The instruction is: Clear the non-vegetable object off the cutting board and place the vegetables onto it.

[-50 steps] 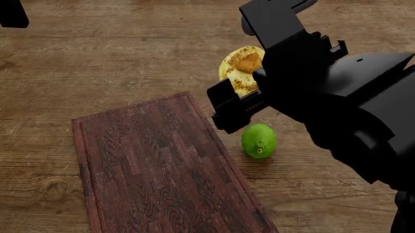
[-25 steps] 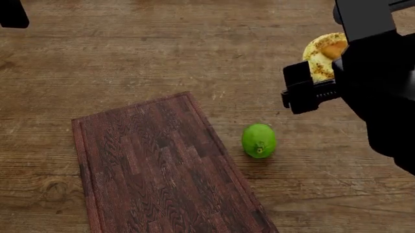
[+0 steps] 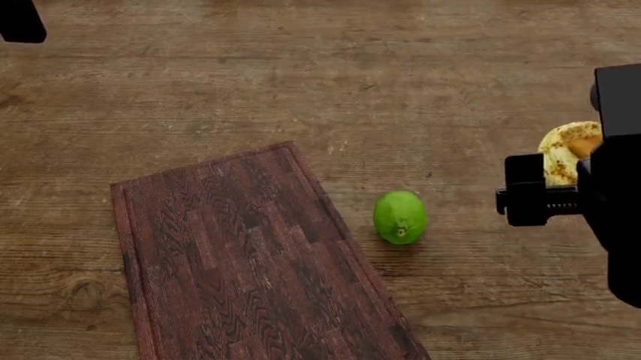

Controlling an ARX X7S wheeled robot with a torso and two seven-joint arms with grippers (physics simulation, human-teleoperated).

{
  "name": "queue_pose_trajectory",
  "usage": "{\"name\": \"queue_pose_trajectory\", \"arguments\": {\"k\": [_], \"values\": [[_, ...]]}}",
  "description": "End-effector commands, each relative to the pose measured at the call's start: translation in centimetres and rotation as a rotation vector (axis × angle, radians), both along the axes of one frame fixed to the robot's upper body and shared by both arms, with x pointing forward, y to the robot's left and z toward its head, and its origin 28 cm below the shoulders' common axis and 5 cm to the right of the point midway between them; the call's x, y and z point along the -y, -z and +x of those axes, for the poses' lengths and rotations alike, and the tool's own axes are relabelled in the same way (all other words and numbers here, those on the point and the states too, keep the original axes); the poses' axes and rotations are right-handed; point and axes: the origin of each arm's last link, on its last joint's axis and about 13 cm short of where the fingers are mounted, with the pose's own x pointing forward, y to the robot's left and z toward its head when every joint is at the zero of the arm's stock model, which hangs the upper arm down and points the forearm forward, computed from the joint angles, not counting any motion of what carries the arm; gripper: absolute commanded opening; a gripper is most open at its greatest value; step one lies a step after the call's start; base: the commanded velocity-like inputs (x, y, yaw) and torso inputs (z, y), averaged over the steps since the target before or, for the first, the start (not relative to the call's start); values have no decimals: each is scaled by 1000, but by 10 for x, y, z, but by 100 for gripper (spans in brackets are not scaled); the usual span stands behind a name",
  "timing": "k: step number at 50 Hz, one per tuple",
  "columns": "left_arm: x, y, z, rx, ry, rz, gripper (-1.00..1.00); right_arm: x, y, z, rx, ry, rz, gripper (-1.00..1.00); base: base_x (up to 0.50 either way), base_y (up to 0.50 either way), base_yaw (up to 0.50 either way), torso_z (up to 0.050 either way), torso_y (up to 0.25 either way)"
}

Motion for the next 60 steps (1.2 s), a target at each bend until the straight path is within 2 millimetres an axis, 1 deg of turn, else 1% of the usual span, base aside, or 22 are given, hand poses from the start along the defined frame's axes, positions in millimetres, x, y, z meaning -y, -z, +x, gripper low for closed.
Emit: {"name": "queue_pose_trajectory", "arguments": {"k": [1, 8, 11, 17, 18, 28, 37, 40, 46, 50, 52, 54, 60], "values": [[0, 1, 1, -1, -1, 1, 100, 9, 26, -1, -38, 50, 16, -100, 0, 0, 0, 0, 0], [0, 1, 0, -2, -2, 1, 100, 10, 36, -5, -61, 52, 55, -100, 0, 0, 0, 0, 0], [-1, 2, 0, -1, -2, 1, 100, 13, 41, -5, -66, 59, 57, -100, 0, 0, 0, 0, 0], [-1, 1, 0, 0, -4, 0, 100, 12, 39, -8, -67, 63, 62, -100, 0, 0, 0, 0, 0], [-1, 1, -1, 0, -4, -1, 100, 12, 37, -8, -64, 64, 64, 100, 0, 0, 0, 0, 0], [-3, 1, -1, 2, -7, -5, 100, 14, 28, -11, -51, 74, 36, 100, 0, 0, 0, 0, 0], [-2, -1, -2, 5, -5, -7, 100, 11, 6, -20, -26, 52, -16, 100, 0, 0, 0, 0, 0], [-2, -1, -2, 6, -6, -6, 100, 9, 2, -23, -25, 32, -7, 100, 0, 0, 0, 0, 0], [-4, -3, -4, 11, -10, -8, 100, 5, -12, -35, -38, -39, -15, 100, 0, 0, 0, 0, 0], [-4, -5, -5, 14, -11, -4, 100, -1, -22, -46, -39, -98, -29, 100, 0, 0, 0, 0, 0], [-4, -6, -6, 16, -9, -2, 100, -4, -28, -49, -32, -112, -67, 100, 0, 0, 0, 0, 0], [-3, -7, -6, 19, -8, -1, 100, -8, -35, -52, -24, -134, -67, 100, 0, 0, 0, 0, 0], [-3, -9, -8, 18, -2, -5, 100, -21, -46, -59, -10, -204, -97, 100, 0, 0, 0, 0, 0]]}}
